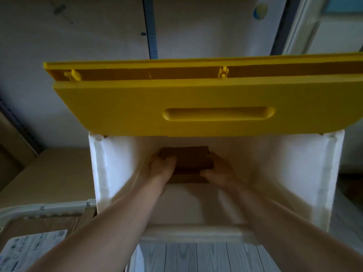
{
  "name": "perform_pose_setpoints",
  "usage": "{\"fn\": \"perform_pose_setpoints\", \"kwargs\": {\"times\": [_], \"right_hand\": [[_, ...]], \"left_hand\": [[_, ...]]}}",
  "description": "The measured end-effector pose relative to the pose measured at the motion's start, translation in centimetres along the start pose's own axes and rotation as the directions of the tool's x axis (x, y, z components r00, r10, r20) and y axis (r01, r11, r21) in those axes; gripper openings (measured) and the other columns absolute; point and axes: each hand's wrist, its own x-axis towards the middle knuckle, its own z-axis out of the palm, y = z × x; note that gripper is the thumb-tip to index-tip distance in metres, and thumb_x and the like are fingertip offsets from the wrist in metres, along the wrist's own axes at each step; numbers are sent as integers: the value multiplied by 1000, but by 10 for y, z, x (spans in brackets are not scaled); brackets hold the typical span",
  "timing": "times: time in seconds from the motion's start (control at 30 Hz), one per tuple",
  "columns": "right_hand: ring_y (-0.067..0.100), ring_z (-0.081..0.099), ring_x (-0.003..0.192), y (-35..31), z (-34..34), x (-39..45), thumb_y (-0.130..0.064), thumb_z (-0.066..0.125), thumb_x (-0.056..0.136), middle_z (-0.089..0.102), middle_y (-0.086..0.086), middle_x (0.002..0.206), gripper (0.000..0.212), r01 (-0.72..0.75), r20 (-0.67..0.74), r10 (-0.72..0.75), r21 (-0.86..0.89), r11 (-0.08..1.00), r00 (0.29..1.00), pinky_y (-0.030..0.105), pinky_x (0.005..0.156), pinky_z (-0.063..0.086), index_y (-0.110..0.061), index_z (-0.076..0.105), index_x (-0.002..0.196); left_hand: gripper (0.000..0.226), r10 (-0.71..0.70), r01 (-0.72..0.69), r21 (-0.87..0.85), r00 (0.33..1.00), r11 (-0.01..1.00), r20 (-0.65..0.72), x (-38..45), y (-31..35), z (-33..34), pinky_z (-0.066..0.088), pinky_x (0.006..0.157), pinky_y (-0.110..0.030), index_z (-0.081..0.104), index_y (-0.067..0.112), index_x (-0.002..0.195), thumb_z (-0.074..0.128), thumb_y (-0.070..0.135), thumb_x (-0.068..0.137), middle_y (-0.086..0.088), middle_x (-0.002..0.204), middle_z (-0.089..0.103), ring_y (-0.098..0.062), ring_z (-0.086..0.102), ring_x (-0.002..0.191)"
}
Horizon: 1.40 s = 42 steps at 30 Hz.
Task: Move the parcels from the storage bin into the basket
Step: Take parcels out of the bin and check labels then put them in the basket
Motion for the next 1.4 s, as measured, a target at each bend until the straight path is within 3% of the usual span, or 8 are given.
{"fn": "perform_pose_setpoints", "kwargs": {"times": [0.17,0.33,0.5,0.7,0.97,1.07,1.2,1.4], "right_hand": [[27,48,135,-1,14,20,-36,70,68,28,4,161,101,-76,91,73,26,997,993,33,89,48,-24,24,157],[27,51,132,2,17,23,-30,71,69,33,6,160,100,-87,61,82,95,992,995,25,78,46,-23,23,157],[28,51,129,2,8,21,-30,69,85,53,6,141,65,-109,-61,115,98,989,991,34,90,48,-19,45,145],[34,54,125,-4,-14,4,-40,62,92,61,15,131,49,-190,-203,174,-59,980,963,37,98,47,-8,61,128],[31,70,100,-20,-47,-65,-29,71,89,74,15,102,27,-263,-146,259,-4,965,955,35,72,51,-4,74,99],[24,67,88,-24,-52,-99,-20,76,84,69,10,91,12,-302,-91,315,134,944,945,31,67,50,-11,69,85],[16,58,80,-34,-62,-140,-13,75,84,65,5,90,14,-250,-110,294,299,921,949,27,63,44,-16,64,91],[16,51,72,-46,-78,-199,-13,67,84,57,0,79,13,-141,-190,214,335,932,958,28,60,37,-14,55,85]], "left_hand": [[58,-27,28,60,999,998,-17,31,-7,19,44,106,-48,47,10,144,59,27,90,-20,142,54,-41,52,129],[54,-12,12,138,1000,990,-8,41,-7,24,45,104,-46,53,15,138,56,35,88,-18,136,56,-42,52,124],[60,-54,55,70,998,996,-20,48,-12,27,45,94,-37,54,5,134,56,43,87,-23,134,55,-42,50,124],[49,-58,62,66,997,996,-59,31,-10,15,45,95,-36,56,2,131,56,36,97,-25,135,57,-41,52,126],[60,60,-67,286,998,956,33,-14,-6,-19,51,96,-40,67,13,122,54,55,81,-16,124,69,-40,59,119],[67,21,-32,162,998,986,64,-51,-2,-39,52,97,-43,64,14,125,59,56,73,-16,123,67,-39,61,113],[53,-26,28,-10,995,1000,96,-89,3,-62,48,102,-49,58,16,131,64,43,86,-13,126,60,-36,57,114],[60,163,-166,0,967,986,196,-145,4,-93,37,99,-34,34,18,151,61,33,100,-1,137,45,-20,45,117]]}}
